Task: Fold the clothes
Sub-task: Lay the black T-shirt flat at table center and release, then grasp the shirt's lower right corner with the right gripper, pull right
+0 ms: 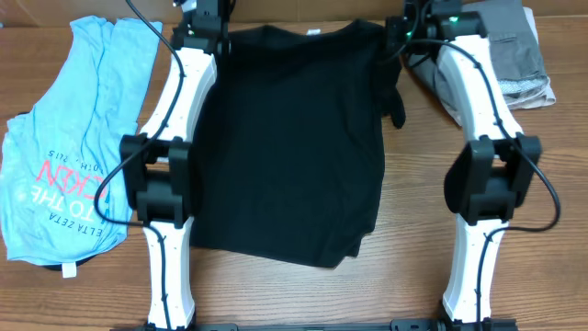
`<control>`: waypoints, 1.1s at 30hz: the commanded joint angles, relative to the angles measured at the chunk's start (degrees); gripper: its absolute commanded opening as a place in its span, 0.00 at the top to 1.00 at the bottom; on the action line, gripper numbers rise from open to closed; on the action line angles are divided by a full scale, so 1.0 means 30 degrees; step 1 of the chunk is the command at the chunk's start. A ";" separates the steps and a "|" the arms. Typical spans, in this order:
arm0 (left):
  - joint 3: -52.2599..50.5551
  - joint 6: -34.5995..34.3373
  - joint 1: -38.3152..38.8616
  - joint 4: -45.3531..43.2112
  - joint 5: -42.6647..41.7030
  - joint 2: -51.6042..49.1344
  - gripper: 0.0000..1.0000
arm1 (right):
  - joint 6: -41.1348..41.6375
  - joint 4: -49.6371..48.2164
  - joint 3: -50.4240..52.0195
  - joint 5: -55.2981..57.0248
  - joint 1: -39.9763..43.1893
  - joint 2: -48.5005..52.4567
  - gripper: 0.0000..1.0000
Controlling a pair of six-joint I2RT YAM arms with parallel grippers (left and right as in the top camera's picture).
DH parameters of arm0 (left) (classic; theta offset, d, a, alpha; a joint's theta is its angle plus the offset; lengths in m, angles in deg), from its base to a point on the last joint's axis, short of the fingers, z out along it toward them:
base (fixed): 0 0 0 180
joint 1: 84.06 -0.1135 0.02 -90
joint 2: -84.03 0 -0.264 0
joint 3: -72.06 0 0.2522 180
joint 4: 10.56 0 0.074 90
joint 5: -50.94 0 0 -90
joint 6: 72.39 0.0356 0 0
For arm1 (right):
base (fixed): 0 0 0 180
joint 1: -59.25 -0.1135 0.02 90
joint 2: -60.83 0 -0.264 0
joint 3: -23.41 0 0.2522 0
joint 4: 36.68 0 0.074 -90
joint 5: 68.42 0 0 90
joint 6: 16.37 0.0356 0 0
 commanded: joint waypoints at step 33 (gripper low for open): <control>0.6608 0.5887 -0.0109 1.4622 -0.6659 0.2892 0.00 | 0.1406 1.4855 0.0430 -0.1523 -0.0452 -0.2222 0.03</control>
